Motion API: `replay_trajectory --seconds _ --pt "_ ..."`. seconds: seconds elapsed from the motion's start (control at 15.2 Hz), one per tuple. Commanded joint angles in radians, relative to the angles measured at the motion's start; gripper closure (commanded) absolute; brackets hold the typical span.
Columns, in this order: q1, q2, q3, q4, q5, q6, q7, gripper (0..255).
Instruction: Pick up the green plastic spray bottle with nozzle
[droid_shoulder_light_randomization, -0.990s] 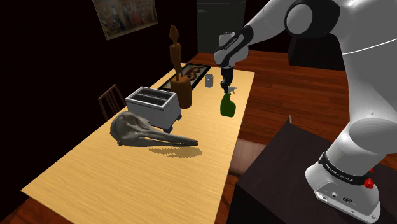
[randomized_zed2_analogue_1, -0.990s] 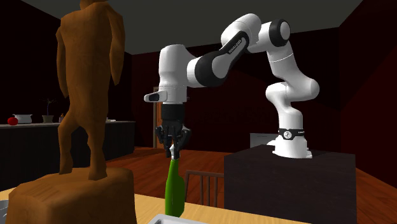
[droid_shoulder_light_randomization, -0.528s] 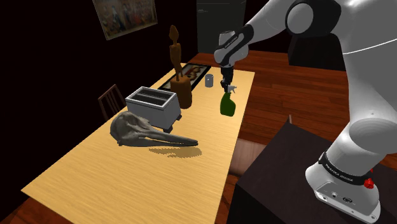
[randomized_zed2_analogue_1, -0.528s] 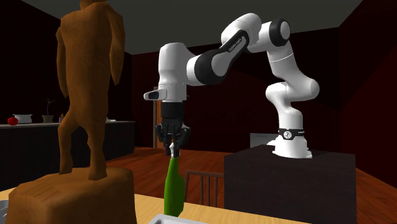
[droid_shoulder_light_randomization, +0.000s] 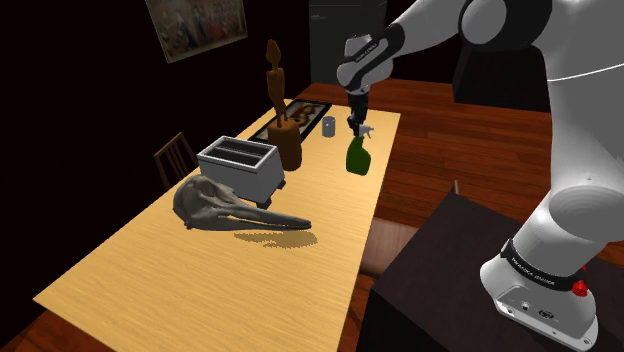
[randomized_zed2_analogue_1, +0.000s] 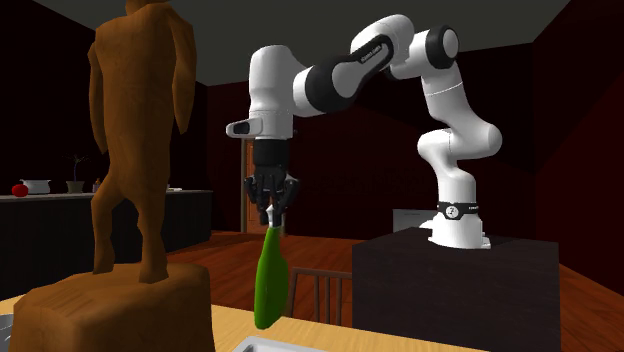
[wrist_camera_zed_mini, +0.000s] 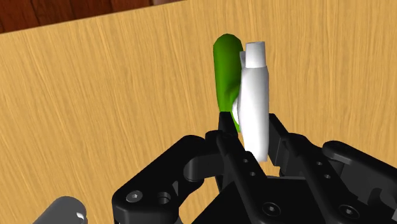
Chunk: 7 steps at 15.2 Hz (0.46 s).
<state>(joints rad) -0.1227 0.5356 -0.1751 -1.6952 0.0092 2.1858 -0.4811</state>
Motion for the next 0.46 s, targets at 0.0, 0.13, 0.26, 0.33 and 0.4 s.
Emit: replay_trajectory --seconds 0.0,0.13,0.26,0.33,0.4 --pt "0.003 -0.018 -0.001 0.002 -0.003 -0.02 0.002 255" --pt "0.003 -0.032 -0.003 0.009 -0.005 -0.041 0.001 255" --pt "0.004 -0.045 -0.004 0.017 -0.006 -0.061 0.001 255" --pt "0.004 -0.046 -0.004 0.017 -0.007 -0.063 0.001 255" --pt "0.004 -0.046 -0.004 0.017 -0.007 -0.063 0.001 255"
